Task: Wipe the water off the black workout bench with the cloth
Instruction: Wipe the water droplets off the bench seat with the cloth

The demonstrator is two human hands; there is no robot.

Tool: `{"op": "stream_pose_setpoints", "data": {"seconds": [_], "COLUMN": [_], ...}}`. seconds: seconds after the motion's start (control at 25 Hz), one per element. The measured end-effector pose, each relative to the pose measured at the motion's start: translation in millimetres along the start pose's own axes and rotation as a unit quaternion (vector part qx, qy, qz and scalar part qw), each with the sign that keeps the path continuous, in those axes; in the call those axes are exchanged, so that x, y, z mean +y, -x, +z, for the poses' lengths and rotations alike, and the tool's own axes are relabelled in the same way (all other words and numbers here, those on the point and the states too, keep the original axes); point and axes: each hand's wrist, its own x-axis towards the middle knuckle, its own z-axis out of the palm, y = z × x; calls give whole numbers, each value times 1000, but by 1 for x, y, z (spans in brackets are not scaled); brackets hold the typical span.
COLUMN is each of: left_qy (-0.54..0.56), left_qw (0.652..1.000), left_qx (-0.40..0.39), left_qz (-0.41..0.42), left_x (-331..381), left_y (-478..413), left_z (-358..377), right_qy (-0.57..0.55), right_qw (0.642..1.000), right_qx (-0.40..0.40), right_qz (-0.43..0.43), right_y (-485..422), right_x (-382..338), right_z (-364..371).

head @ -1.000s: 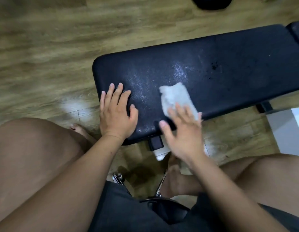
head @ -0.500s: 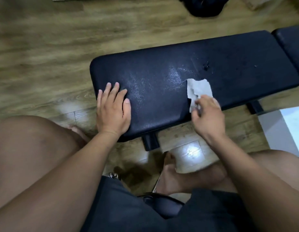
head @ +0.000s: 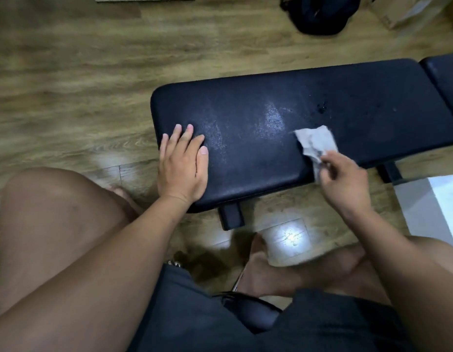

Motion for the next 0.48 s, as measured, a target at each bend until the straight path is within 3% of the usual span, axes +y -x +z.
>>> {"op": "stream_pose_setpoints", "data": {"seconds": [0.08,0.12,0.2,0.32,0.4,0.48], "left_qy": [-6,-8,-10,-9,-5,-1], "left_qw": [1000,1000,1000,1000,1000,1000], "left_qx": [6,6,6,7,7,10], "left_qz": [2,2,6,12,13,7], "left_x": [0,-1,-2,-3,-2,-3], "left_y": [0,-1,-2,-1,0,0], "left_z": [2,3,3,2,2,3], "right_qy": [14,15,-24,-56,-59,-29], "right_qw": [996,996,999,980,952,958], "right_qx": [29,44,36,-53,-86,-77], "right_qz": [78,76,5,-181,-289,-275], "right_y": [-4,1,20,56,45,21], "right_x": [-7,-27,-79,-146,-130,-76], "right_z": [-1,8,40,75,70,50]}}
